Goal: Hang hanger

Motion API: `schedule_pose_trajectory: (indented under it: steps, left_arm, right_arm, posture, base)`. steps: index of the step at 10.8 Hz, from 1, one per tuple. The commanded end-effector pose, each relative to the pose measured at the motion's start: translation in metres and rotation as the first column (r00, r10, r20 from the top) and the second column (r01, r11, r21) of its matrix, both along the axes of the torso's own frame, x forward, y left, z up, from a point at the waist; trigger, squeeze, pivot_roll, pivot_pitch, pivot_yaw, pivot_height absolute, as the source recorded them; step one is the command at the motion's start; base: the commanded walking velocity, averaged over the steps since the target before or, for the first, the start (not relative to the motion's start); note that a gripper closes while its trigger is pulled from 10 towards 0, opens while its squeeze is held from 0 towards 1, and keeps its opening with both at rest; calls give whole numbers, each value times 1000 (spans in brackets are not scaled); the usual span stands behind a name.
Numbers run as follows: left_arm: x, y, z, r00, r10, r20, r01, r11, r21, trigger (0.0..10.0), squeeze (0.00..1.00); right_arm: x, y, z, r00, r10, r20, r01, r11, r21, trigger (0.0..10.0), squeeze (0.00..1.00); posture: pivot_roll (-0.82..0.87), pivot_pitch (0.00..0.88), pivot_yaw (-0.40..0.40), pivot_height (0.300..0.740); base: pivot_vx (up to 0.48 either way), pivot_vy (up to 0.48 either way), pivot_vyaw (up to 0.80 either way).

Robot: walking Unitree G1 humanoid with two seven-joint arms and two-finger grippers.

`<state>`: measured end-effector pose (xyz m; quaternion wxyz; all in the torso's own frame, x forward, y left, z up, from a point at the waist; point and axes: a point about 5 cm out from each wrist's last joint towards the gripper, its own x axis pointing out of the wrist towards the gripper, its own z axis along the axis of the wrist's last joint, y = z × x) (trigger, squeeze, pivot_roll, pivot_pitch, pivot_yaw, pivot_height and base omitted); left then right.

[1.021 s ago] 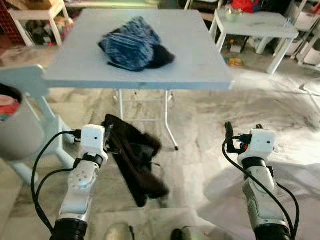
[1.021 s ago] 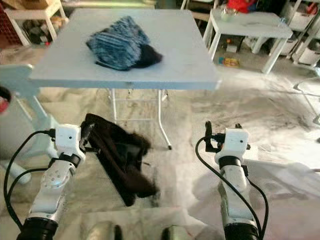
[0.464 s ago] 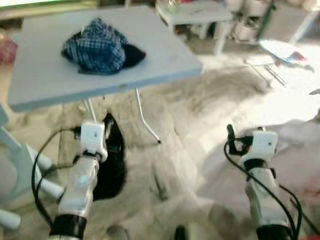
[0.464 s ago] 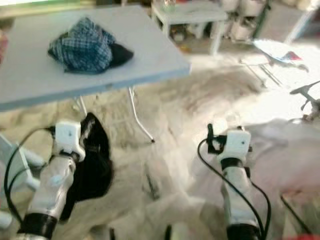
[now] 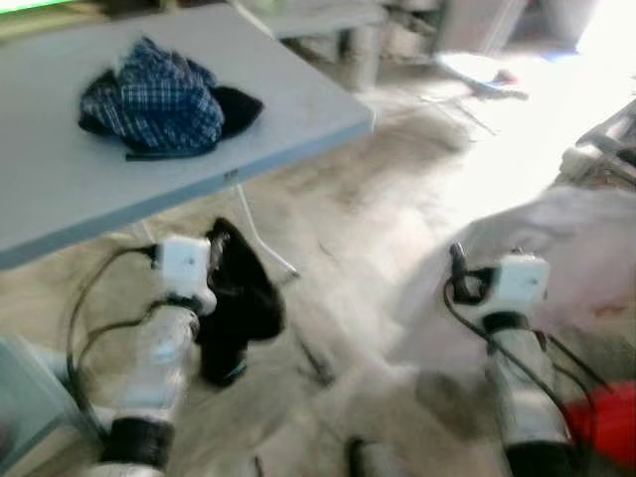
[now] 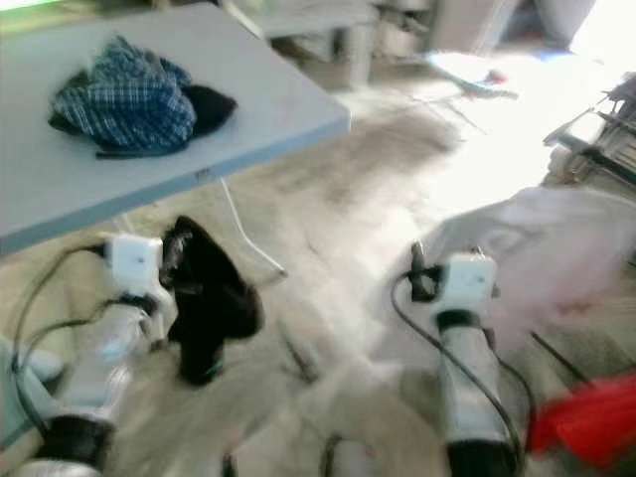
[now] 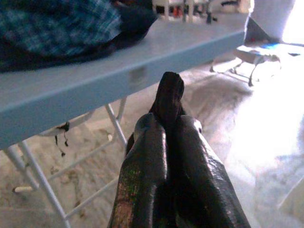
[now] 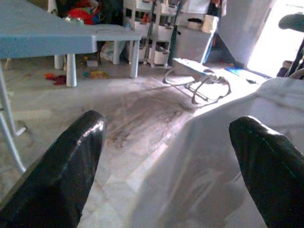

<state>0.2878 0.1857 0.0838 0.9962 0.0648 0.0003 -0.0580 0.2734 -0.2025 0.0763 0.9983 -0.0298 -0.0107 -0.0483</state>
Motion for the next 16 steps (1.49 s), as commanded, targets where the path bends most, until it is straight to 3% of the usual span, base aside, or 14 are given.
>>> schedule_pose_trajectory:
  steps: [1,4,8,16]
  left_arm:
    - [2,-2,5,1000,-8,22,8,1000,-7,10000,0]
    - [-1,-3,1,1000,-4,7,4,1000,17,10000,0]
    - [-5,-8,1,999,-37,29,37,999,3,10000,0]
    - [-7,-7,-1,997,-69,25,69,998,4,10000,0]
  right_arm:
    - [2,-5,7,1000,-4,19,4,1000,-25,10000,0]
    - [3,-9,6,1000,-14,13,15,999,-36,10000,0]
    - [4,-6,5,1000,-7,8,7,1000,-31,10000,0]
    - [-1,-4,0,1000,-9,-4,9,1000,-25,10000,0]
  posture:
    - [-7,129,-24,740]
    - [-4,136,-23,740]
    - [-2,130,-37,740]
    - [-6,126,-30,740]
  base:
    - [0,472,-800]
    - [0,474,-800]
    - [0,0,-800]
    - [397,0,-776]
